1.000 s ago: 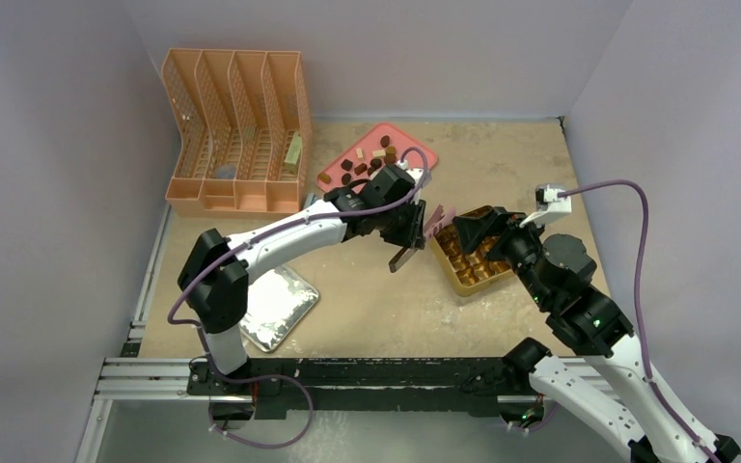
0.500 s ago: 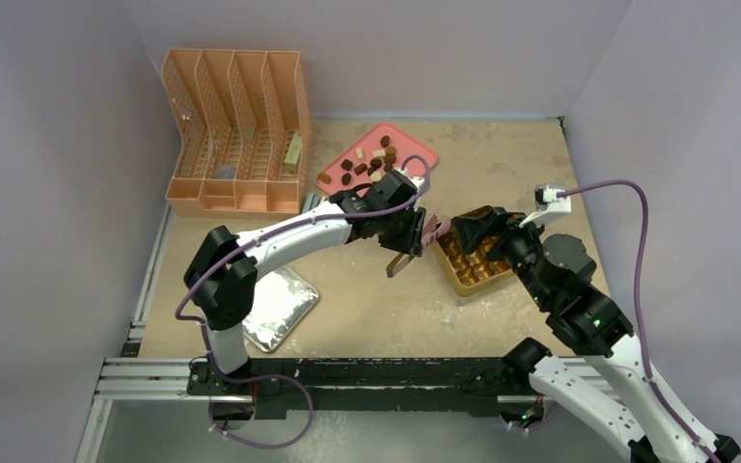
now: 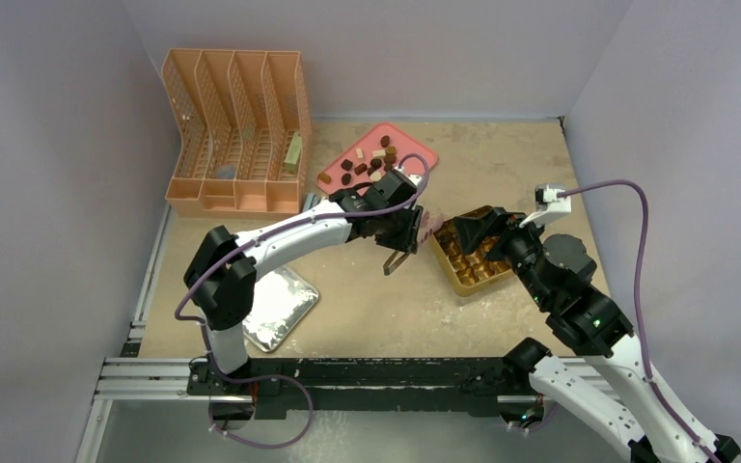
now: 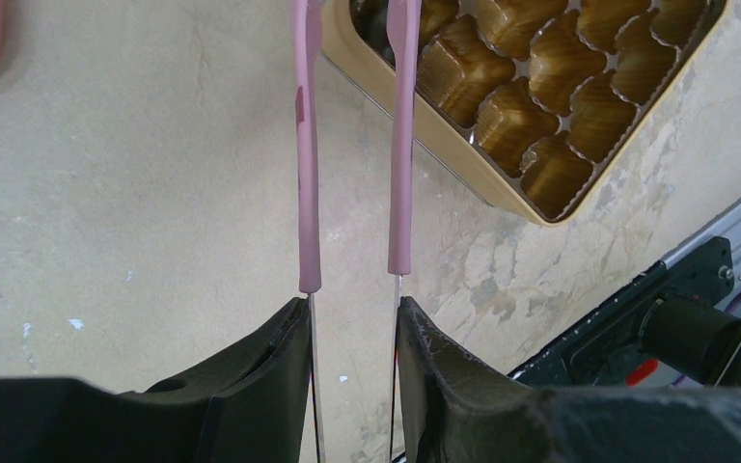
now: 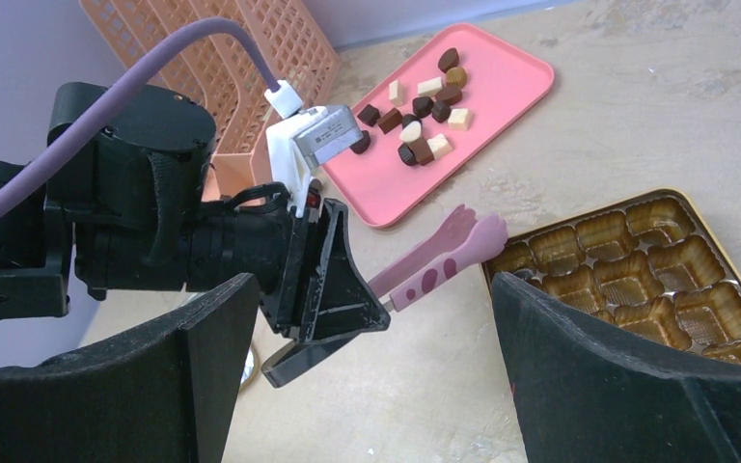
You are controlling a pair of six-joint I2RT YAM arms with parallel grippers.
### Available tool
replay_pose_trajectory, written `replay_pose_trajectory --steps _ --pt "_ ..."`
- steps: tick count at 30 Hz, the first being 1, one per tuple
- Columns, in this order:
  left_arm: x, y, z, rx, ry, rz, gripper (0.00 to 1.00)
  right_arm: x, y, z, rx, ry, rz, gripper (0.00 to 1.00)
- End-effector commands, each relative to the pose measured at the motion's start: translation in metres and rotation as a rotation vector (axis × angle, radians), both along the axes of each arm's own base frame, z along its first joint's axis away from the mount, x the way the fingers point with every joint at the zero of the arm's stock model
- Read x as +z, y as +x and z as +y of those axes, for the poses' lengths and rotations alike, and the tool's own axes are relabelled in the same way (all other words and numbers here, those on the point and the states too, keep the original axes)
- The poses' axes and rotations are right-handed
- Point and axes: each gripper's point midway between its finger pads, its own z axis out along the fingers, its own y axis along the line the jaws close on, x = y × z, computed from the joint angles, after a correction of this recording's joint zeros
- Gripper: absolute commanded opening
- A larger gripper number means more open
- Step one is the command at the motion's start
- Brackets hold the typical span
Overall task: Pack the chocolate
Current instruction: Place the fake chocolate in the packing box, then adjust the clamp.
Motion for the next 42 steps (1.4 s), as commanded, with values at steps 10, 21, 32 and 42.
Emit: replay_pose_trajectory --steps 10,21,32,42 --pt "0.063 0.051 0.038 0.185 0.038 -0.201 0.35 0.018 -0.001 -0.004 -0.012 0.025 -0.048 0.92" --pt "0.045 0.104 0.088 0.306 0.121 -0.189 0.35 0.018 -0.002 -0.005 -0.010 0.026 -0.049 0.92" --pt "0.007 0.119 0.097 0.300 0.196 -0.139 0.36 0.019 -0.001 -0.003 -0.001 0.017 -0.054 0.92" --pt "-0.019 0.129 0.100 0.294 0.205 -0.099 0.36 0.018 0.001 -0.001 0.003 0.004 -0.056 0.92"
